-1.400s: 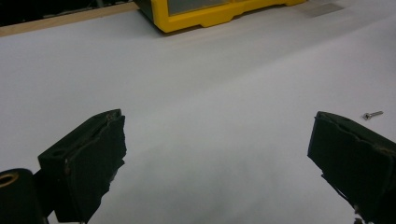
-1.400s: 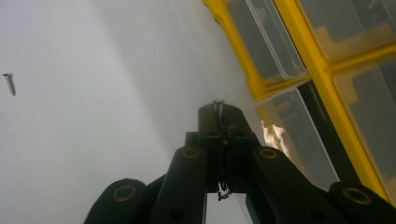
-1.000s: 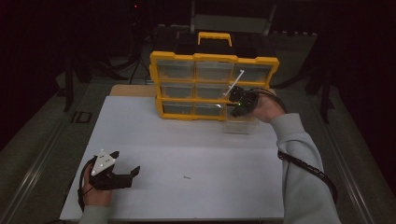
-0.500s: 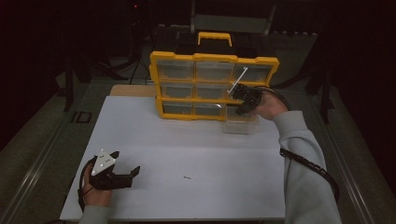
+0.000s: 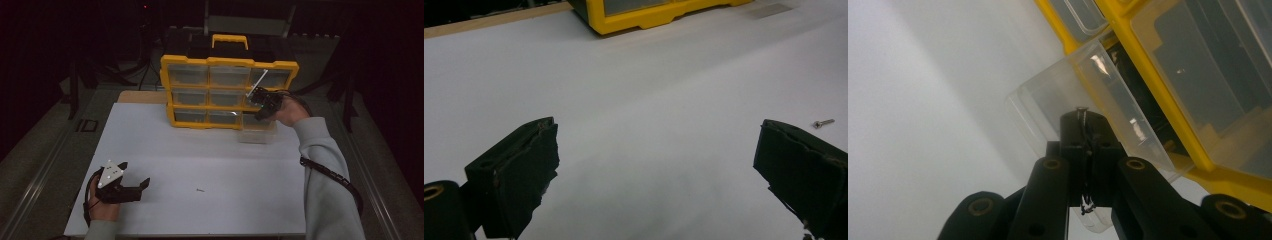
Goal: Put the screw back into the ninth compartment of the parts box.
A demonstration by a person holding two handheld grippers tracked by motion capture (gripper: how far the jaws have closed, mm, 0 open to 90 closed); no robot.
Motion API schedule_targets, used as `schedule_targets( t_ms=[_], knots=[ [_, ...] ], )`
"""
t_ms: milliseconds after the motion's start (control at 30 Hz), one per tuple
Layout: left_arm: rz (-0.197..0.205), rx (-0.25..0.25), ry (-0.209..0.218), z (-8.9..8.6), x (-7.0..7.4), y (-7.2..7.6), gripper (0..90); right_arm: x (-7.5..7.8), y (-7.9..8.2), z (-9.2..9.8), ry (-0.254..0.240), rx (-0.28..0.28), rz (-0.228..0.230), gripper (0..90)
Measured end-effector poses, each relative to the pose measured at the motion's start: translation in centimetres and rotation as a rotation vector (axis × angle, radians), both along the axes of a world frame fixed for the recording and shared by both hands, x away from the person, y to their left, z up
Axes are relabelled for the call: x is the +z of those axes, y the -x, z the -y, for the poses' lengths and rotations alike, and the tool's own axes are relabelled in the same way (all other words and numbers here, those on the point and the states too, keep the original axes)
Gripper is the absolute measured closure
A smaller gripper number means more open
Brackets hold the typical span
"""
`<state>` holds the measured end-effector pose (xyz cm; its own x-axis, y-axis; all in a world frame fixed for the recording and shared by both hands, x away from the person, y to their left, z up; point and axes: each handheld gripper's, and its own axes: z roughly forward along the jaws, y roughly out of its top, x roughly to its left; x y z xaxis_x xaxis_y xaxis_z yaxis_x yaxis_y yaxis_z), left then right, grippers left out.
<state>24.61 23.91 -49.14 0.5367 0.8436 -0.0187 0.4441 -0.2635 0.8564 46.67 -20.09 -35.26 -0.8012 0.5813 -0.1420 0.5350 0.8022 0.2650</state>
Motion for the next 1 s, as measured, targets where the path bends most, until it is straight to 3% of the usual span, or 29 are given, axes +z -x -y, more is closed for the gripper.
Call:
schedule_targets(
  t_ms=[200, 267, 400, 600, 1000],
  knots=[
    [0.0, 0.0, 0.0, 0.0, 0.0, 0.0, 4.7, 0.0, -0.1, -0.1, -0.006, -0.007, 0.011, 84.7],
    [0.0, -0.001, -0.001, 0.0, 0.0, 0.0, 4.7, -0.1, -0.2, -0.1, -0.035, -0.004, 0.022, 60.5],
    [0.0, 0.0, 0.0, 0.0, 0.0, 0.0, 4.7, -0.1, -0.2, -0.1, -0.06, -0.017, 0.045, 37.2],
    [0.0, 0.0, -0.002, 0.0, 0.0, 0.0, 4.7, -0.4, 0.0, -0.1, -0.057, -0.024, 0.056, 30.4],
    [0.001, 0.0, -0.002, 0.0, 0.0, 0.0, 4.7, -0.6, 0.8, -0.8, -0.05, 0.01, 0.057, 28.2]
  ],
)
